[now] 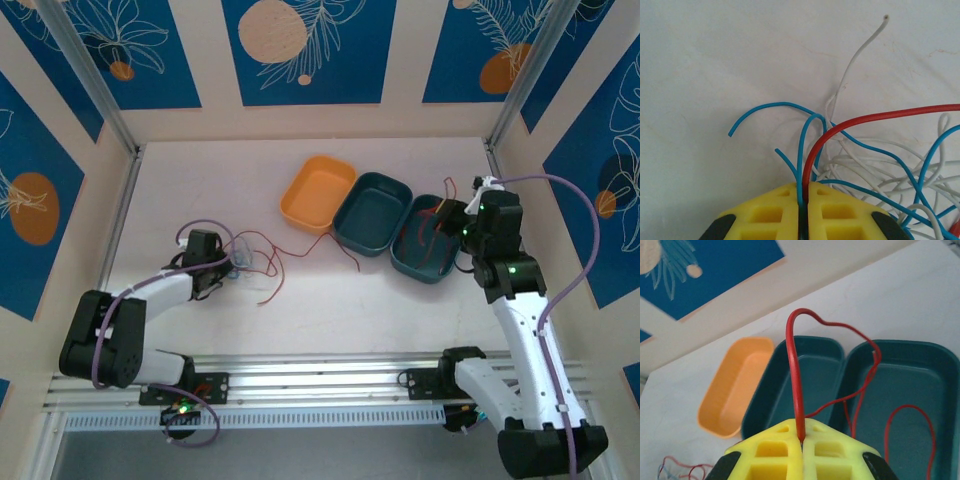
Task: Untangle the cables
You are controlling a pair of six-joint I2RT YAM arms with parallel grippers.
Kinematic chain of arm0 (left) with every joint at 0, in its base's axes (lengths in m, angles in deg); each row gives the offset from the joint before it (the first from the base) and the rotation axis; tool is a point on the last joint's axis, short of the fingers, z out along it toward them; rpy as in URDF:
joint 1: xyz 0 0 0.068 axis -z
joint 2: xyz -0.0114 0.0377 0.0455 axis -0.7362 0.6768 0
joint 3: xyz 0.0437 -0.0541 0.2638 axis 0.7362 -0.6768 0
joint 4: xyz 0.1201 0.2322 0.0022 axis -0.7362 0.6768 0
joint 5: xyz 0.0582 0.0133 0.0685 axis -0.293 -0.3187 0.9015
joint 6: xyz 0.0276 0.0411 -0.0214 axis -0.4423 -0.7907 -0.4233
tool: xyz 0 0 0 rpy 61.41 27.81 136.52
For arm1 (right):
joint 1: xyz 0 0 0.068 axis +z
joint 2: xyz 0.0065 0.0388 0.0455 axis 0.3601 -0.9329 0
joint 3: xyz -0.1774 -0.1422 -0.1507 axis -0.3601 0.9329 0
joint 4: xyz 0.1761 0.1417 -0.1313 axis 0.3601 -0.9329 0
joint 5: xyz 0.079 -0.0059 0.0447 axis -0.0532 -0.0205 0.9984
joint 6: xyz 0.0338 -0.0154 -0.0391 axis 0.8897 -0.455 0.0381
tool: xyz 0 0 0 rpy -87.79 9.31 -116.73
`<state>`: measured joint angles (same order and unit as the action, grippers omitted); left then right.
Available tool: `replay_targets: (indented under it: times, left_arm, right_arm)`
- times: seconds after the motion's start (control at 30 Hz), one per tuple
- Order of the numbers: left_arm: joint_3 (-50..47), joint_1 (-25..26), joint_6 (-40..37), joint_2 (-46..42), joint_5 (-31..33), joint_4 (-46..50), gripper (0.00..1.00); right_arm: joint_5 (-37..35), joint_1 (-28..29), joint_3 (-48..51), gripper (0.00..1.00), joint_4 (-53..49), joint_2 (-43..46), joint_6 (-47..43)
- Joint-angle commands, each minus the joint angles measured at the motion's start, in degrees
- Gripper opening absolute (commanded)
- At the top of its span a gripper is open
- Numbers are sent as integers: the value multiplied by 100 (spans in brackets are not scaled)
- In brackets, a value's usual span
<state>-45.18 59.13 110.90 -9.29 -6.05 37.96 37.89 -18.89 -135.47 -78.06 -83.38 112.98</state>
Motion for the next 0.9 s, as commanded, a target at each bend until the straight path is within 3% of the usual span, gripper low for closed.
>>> replay_targets:
  times: [0.0, 0.3, 0.87]
  left_arm:
    - [-118, -83, -3, -87, -79, 42, 10]
    - [-152, -83, -1, -74, -103, 7, 10]
    - [-161, -83, 63, -143, -301, -74, 13]
  right_arm:
    - [474, -414, 322, 0, 14, -77, 111]
    - [1184, -1055, 1149, 0, 410, -373, 275]
    - [1125, -1069, 1117, 0, -56, -2057, 442]
